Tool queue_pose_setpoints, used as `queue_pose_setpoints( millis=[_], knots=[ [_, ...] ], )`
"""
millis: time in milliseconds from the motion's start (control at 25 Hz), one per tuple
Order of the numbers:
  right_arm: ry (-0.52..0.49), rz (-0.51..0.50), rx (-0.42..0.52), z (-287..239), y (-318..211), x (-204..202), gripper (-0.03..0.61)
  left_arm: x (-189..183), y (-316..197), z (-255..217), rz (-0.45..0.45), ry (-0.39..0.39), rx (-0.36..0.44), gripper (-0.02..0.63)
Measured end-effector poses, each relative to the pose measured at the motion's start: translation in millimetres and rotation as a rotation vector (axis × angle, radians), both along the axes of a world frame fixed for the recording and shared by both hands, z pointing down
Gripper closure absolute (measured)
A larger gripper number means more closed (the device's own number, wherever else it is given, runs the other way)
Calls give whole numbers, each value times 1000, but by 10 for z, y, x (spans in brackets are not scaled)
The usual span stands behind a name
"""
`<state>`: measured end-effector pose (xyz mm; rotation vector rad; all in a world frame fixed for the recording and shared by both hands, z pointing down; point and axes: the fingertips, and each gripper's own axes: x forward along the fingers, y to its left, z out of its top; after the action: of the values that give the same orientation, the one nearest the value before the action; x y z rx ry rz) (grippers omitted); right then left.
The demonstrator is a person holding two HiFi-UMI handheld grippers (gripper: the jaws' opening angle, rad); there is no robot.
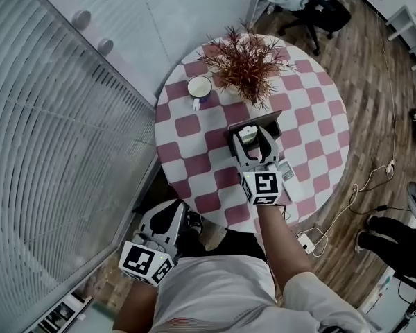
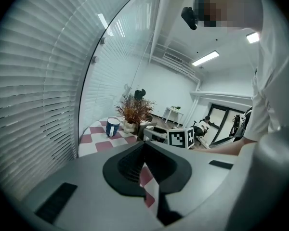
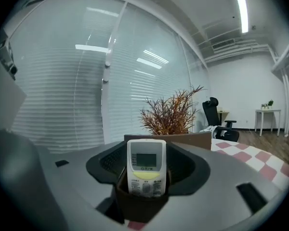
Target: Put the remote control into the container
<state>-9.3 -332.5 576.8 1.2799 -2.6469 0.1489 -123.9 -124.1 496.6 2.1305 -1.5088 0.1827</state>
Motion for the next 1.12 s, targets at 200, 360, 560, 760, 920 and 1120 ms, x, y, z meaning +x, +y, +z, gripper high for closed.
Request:
queue_pose_setpoints(
  millis=[200,360,560,760,920,1120],
  knots=[
    [166,-39,-34,207,65,-139,323,29,-20,-22,8,-2,9,604],
    [215,-17,-72,308,72,-114,327,18,-21,-29,11,-4,11,604],
    [182,-44,-79,167,79,-129,325,6,-52,-46,18,0,18,604],
    [84,-60,-78,-259,168,-9,325,85,-149,-157,52,1,51,604],
    [20,-81,-77,-655,301,185,327,176,-275,-349,93,-4,108,604],
    [-13,-92,-12,-1183,644,461,370,245,-431,-635,144,-40,202,604]
  ],
)
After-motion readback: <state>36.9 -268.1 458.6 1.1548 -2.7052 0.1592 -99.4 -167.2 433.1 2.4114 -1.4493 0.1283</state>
